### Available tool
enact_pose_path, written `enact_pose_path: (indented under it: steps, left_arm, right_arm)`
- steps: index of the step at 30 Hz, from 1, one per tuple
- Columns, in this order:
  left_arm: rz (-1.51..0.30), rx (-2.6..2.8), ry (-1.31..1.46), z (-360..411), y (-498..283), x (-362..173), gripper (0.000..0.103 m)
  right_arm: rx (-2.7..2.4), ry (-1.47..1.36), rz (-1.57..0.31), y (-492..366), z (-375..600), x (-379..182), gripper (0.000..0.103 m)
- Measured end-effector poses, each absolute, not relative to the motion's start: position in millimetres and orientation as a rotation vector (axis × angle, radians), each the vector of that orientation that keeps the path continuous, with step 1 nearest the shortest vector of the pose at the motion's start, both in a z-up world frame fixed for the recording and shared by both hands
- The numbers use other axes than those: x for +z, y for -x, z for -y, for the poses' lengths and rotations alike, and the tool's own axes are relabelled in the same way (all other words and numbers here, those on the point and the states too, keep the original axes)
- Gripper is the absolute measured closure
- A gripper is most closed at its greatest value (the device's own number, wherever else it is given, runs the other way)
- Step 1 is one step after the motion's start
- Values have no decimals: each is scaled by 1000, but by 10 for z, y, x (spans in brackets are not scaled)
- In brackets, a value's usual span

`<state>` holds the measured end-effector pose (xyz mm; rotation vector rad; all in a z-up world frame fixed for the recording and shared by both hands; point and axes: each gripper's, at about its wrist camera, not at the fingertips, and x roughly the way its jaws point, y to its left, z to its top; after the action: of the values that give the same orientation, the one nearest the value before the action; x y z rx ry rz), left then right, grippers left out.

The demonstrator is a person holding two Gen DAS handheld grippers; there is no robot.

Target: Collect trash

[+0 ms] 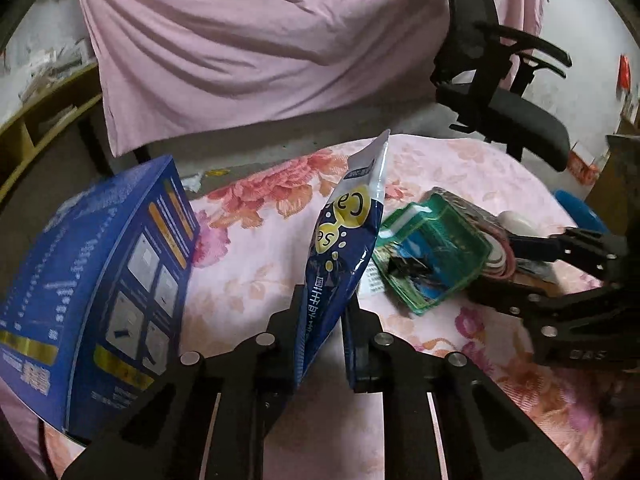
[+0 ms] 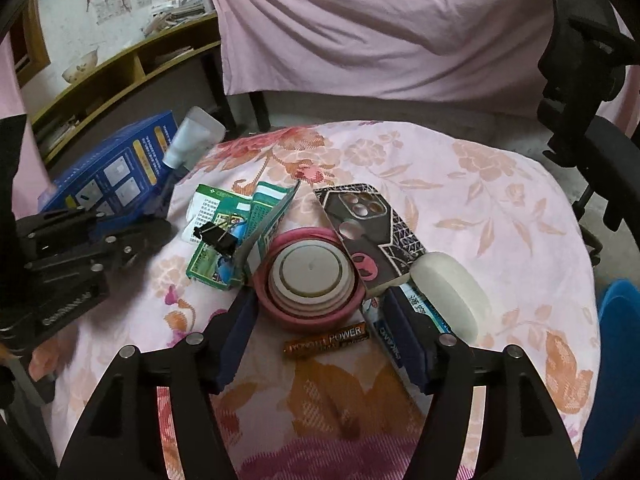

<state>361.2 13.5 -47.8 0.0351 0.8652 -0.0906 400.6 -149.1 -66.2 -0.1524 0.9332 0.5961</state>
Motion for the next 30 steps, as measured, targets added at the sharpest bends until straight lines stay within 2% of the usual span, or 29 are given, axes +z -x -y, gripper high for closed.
enact_pose_path:
  steps: [7, 13, 14, 15, 16, 20, 22, 23, 24, 30]
  left_arm:
    - [-884, -107, 2, -144, -3579, -493, 90]
    - [-864, -98, 47, -197, -3500, -425, 91]
    - [-859, -95, 57, -214, -3476, -411, 91]
    - [-858, -93, 66, -210, -3466, -407, 91]
    - [-856, -94, 74, -216, -3446, -400, 91]
    - [-857, -78, 64, -164, -3395, -399, 91]
    - [-856, -62, 63, -153, -3397, -389, 91]
    - [-853, -55, 69, -158, -3397, -379, 91]
    - [-848, -47, 80, -169, -3399, -370, 91]
    - [-857, -44, 134, -228, -3464, -401, 91]
  right_arm:
    - [593, 164, -937, -4077, 1431, -694, 33]
    - [619, 180, -907, -3995, 1431, -665, 45]
    - [621, 180, -902, -3977, 1435, -658, 59]
    - [621, 175, -895, -3953, 1462, -648, 85]
    - [627, 163, -895, -3947, 1490, -645, 91]
    - [637, 129, -909, -3953, 1581, -650, 90]
    - [649, 126, -905, -3944, 1586, -630, 77]
    - [654, 121, -897, -3939, 1592, -615, 63]
    - [659, 119, -888, -3935, 1593, -596, 59]
    - [671, 63, -936, -4115, 1536, -656, 59]
